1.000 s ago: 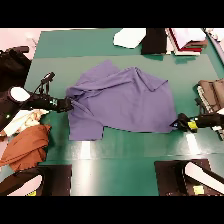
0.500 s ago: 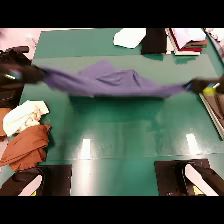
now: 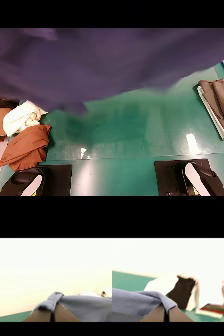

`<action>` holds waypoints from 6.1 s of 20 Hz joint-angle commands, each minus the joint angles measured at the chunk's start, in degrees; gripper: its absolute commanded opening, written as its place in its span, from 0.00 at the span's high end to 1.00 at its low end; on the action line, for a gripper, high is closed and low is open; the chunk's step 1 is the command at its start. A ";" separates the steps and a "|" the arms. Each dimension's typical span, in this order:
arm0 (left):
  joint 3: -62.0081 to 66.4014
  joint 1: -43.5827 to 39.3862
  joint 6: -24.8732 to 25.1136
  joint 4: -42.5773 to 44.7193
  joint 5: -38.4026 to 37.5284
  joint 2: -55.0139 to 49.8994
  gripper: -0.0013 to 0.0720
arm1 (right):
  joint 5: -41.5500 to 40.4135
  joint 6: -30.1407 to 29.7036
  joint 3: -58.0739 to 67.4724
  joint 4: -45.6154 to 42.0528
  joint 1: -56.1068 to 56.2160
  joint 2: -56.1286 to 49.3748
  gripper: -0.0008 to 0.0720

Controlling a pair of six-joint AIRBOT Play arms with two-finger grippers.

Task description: Fold the shirts.

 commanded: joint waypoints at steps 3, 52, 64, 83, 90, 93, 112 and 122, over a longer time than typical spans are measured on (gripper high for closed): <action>-0.28 0.09 -1.95 5.09 -8.72 -5.07 0.95 | 3.28 3.06 2.19 0.20 -2.95 -1.95 0.96; -77.00 1.90 -9.35 2.21 -16.59 -8.52 0.18 | 0.02 6.34 -30.08 -14.53 11.43 -22.80 0.37; -87.41 -10.40 -12.35 -11.74 0.04 -7.78 0.39 | 2.05 6.36 -30.08 -13.03 11.43 -22.45 0.37; -88.78 -10.82 -16.79 -4.90 -3.89 -7.78 0.22 | 4.07 6.34 -30.08 -13.53 11.41 -22.45 0.37; -89.48 -10.82 -17.14 -4.81 -0.13 -7.76 0.28 | 4.24 6.36 -30.08 -13.49 11.43 -22.45 0.37; -89.46 -10.82 -16.74 -5.70 1.86 -7.76 0.91 | 4.57 6.34 -30.08 -13.51 11.43 -22.45 0.37; -74.49 -10.82 -12.20 0.37 -6.99 -7.34 0.95 | 1.51 0.28 -72.30 -8.94 -0.81 -21.94 0.48; -70.55 -10.82 -4.33 3.02 -25.83 -7.34 0.95 | 13.38 0.57 -60.96 -26.69 9.27 -2.99 0.96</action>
